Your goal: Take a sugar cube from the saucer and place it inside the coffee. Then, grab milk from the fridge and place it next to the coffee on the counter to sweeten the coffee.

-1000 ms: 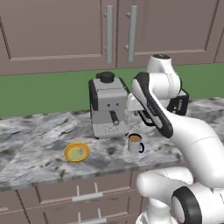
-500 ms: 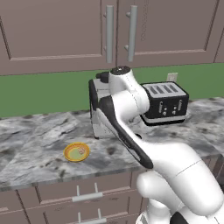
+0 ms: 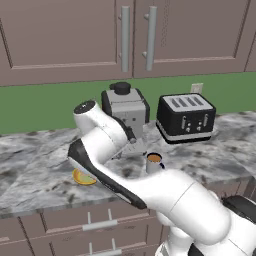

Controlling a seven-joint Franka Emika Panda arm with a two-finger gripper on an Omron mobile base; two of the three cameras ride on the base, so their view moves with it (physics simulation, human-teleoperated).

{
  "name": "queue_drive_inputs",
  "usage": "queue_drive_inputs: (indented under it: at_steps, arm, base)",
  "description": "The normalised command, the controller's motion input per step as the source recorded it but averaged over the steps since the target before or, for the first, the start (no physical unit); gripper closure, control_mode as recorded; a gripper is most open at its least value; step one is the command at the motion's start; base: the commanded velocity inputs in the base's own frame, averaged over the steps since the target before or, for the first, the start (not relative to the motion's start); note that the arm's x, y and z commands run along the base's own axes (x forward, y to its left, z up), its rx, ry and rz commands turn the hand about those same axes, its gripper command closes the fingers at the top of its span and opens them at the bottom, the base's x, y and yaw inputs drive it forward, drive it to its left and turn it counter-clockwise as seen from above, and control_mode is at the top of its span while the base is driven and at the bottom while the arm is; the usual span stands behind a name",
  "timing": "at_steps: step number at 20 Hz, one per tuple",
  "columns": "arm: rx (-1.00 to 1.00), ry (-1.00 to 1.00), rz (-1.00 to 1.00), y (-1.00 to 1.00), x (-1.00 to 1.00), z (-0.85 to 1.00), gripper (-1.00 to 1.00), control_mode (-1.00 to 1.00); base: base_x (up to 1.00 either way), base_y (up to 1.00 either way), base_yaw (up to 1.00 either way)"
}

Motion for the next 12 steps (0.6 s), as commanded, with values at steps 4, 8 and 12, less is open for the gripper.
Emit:
queue_drive_inputs:
  at_steps: [4, 8, 12]
  arm:
    - [-0.02, 0.27, 0.00, 0.74, 0.07, -0.64, -1.00, -1.00]
    - [-0.01, 0.24, 0.00, 0.35, 0.28, -0.58, -1.00, -1.00]
    - [0.00, 0.20, 0.00, 0.01, 0.11, -0.25, -1.00, -1.00]
  base:
    - [0.00, 0.00, 0.00]
    - [0.00, 0.00, 0.00]
    - [0.00, 0.00, 0.00]
